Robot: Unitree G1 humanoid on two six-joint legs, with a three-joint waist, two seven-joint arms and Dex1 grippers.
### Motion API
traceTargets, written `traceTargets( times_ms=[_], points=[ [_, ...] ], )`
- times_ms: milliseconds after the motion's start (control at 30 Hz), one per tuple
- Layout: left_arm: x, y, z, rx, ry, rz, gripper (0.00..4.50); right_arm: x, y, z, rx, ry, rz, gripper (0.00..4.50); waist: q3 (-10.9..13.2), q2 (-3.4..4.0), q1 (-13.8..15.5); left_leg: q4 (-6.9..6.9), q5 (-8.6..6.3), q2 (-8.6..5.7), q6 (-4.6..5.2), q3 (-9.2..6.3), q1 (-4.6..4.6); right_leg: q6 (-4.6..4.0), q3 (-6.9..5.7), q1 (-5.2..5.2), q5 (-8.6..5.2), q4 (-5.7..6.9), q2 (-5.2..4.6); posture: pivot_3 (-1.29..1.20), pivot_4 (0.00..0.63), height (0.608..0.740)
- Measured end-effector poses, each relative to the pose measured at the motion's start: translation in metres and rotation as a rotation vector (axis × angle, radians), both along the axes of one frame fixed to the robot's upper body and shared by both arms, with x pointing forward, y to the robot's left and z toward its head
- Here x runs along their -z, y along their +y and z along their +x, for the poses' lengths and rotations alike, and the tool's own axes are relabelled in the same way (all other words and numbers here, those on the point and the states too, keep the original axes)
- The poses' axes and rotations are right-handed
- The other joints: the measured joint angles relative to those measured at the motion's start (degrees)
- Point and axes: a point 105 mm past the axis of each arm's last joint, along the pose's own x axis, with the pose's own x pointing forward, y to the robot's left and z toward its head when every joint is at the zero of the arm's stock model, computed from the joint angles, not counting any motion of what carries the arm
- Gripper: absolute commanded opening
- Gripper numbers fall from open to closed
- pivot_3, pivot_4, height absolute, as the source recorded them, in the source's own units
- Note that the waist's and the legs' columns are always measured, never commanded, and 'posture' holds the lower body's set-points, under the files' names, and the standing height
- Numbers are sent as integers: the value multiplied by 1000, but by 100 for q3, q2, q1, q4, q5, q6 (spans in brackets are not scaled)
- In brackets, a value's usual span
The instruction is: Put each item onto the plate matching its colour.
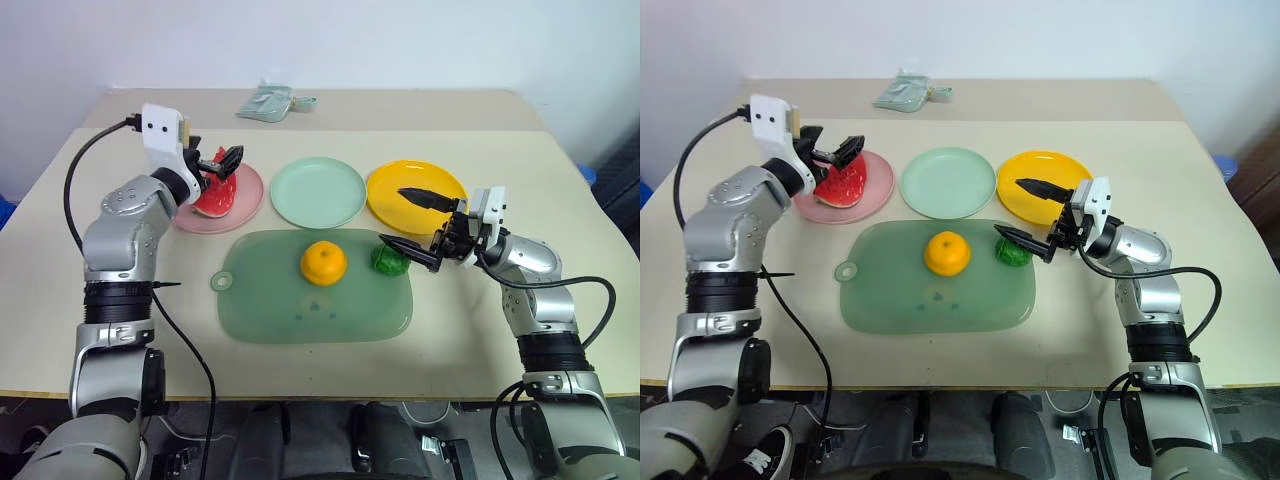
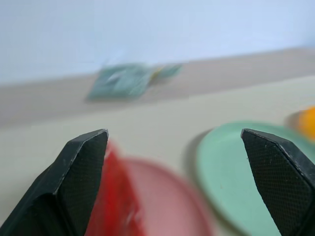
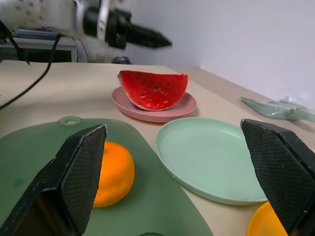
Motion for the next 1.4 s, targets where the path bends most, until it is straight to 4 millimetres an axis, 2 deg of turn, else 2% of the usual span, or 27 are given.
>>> traceTargets(
  times_ms=[67,167,267,433,567,733,1033,1233,1400],
  points=[
    [0,-6,-17,107,5,34,4428,1,0,-1,-10,7,-4,4500,0,0,-10,-1,0,0,0,0,0,0,0,0,0,-1,0,0,150,740],
    [11,-12,-39,237,30,101,4428,3,0,-2,-17,19,-7,4500,1,1,-14,-1,0,0,0,0,0,-1,0,0,0,-1,0,0,150,740],
    [23,-16,-53,325,59,113,4428,4,0,-2,-18,21,-8,4500,1,2,5,1,0,1,0,-1,0,-1,0,1,-1,0,0,0,150,740],
    [25,-26,-75,465,69,113,4428,4,0,-3,-24,23,-14,4500,1,2,21,1,0,0,1,0,0,-1,1,1,-1,-3,-1,0,150,740],
    [38,-34,-91,549,108,118,4428,5,-1,-3,-24,25,-20,4500,1,2,19,1,0,1,1,-1,1,-2,1,0,-1,-1,0,0,150,740],
    [58,-47,-98,609,155,78,4428,7,0,-4,-36,29,-29,4500,1,2,28,2,0,1,1,-1,0,-2,1,1,-1,-2,0,0,150,740],
    [63,-39,-109,637,142,125,4428,7,4,-8,-50,50,-59,4500,1,3,19,0,-1,2,1,-1,0,-3,1,-1,-2,-2,0,0,150,740],
    [53,-29,-114,623,51,139,4428,13,29,-2,-17,93,-88,4500,2,4,3,-2,-1,2,1,-1,0,-4,2,-5,-2,-1,0,0,150,740],
    [55,-18,-121,621,-3,166,4428,5,57,-6,-44,126,-147,4500,2,5,6,-1,-1,3,1,0,0,-5,1,-5,-2,-2,0,0,150,740]
  ],
)
